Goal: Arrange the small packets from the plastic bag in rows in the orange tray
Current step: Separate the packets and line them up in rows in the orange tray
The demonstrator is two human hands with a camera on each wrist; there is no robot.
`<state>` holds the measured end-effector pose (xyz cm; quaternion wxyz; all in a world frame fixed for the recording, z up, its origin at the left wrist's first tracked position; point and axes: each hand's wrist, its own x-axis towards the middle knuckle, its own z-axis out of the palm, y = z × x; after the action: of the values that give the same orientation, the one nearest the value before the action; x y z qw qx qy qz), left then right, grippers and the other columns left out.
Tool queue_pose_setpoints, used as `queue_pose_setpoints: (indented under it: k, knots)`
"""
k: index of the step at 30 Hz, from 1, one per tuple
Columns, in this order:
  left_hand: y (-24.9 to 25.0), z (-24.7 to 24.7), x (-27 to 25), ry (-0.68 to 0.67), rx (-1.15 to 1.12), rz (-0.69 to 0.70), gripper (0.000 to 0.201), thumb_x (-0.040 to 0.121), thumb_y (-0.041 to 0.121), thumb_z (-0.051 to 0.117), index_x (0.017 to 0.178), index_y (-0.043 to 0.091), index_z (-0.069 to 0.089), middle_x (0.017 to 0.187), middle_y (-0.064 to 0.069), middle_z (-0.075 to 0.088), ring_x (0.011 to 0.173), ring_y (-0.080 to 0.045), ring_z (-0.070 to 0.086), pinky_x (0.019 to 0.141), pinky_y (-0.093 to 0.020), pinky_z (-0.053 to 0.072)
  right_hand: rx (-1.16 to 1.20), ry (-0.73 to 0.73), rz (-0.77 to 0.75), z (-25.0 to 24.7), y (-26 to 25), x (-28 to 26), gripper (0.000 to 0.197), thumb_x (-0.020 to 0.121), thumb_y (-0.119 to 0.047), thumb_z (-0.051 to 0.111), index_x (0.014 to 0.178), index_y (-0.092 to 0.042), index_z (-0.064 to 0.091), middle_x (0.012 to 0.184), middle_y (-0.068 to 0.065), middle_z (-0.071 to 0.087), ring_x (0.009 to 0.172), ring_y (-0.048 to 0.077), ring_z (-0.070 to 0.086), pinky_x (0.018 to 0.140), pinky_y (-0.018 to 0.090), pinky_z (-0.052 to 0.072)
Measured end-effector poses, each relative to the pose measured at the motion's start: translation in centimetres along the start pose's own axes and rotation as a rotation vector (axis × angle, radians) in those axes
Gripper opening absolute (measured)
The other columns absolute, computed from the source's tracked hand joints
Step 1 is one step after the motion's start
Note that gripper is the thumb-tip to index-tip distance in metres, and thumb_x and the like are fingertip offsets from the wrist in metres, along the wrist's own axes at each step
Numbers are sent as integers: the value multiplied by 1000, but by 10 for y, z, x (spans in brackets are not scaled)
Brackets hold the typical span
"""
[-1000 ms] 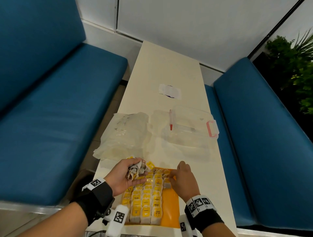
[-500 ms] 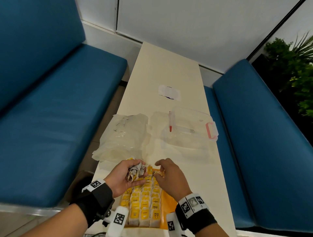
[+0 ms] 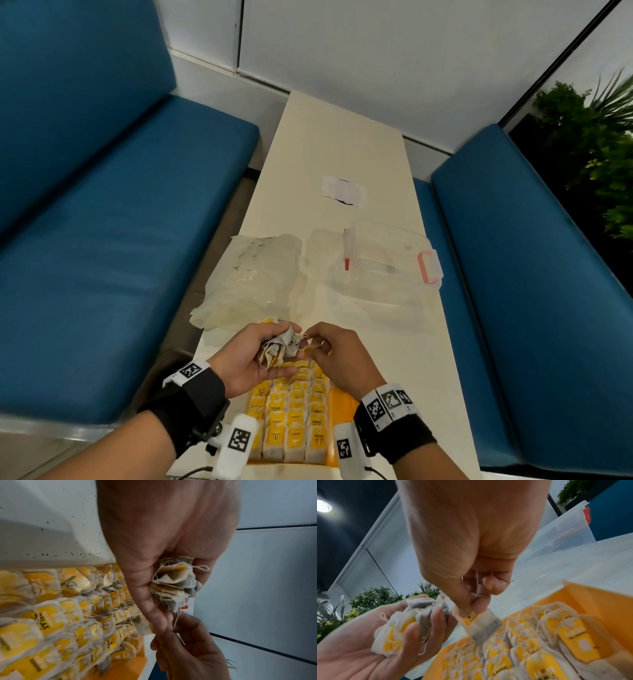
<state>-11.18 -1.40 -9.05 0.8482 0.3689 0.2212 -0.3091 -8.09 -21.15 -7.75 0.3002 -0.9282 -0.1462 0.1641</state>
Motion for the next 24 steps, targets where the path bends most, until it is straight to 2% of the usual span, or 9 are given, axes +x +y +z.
queue_pose_setpoints:
  k: [3,6,8,11,13,15,17,20,24]
  knots:
    - [2,-2,0,15,-18,16,26,102,23,52,115,6,67,113,-23,71,94,-31,71,78,-43,61,-44,41,12,-8,3,-3,10,86,-13,68,92,-22,68,88,-11,64,71,-2,57,65,5,39]
    - [3,-4,1,26,-37,18,26,101,23,53,113,7,68,113,-23,71,96,-32,70,78,-42,61,-49,132,31,-24,6,-8,16,86,-12,68,80,-26,63,89,-6,62,71,2,59,64,5,41]
    - [2,-5,1,33,-38,14,25,101,23,53,113,7,68,113,-22,71,96,-32,70,77,-42,61,-41,143,56,-36,10,-14,17,86,-13,69,79,-27,63,90,-7,60,73,2,60,67,9,45]
    - [0,-5,2,31,-32,5,24,101,22,52,112,7,67,110,-21,71,95,-31,70,76,-41,61,-83,120,77,-44,18,-22,13,85,-15,71,81,-27,69,90,-9,60,77,4,59,74,22,50]
    - [-2,-4,3,38,-33,4,23,101,22,52,111,7,67,107,-21,72,93,-31,71,76,-40,61,-129,118,103,-46,24,-28,11,85,-17,71,83,-28,72,87,-12,62,75,2,56,73,22,48]
    - [-2,-5,4,41,-31,1,23,101,22,53,112,7,67,107,-20,72,91,-30,71,77,-41,60,-178,65,123,-45,28,-34,9,85,-20,71,84,-29,72,84,-15,63,73,-1,56,72,20,47]
    - [-3,-5,5,44,-24,-3,24,101,22,53,113,7,67,108,-21,72,91,-30,71,77,-41,60,-255,-31,132,-43,29,-41,9,85,-22,69,88,-29,73,88,-15,65,78,1,57,76,23,50]
    - [-4,-5,5,50,-26,-4,23,102,21,52,111,6,68,106,-21,71,90,-30,70,75,-40,61,-360,-206,138,-38,28,-49,16,86,-20,66,96,-26,76,102,-10,70,93,9,63,80,25,50]
    - [-6,-4,7,51,-17,-9,23,102,21,51,110,7,68,105,-20,71,89,-30,71,77,-41,60,-470,-385,123,-31,32,-45,20,85,-18,67,100,-23,79,104,-2,74,100,15,64,82,28,52]
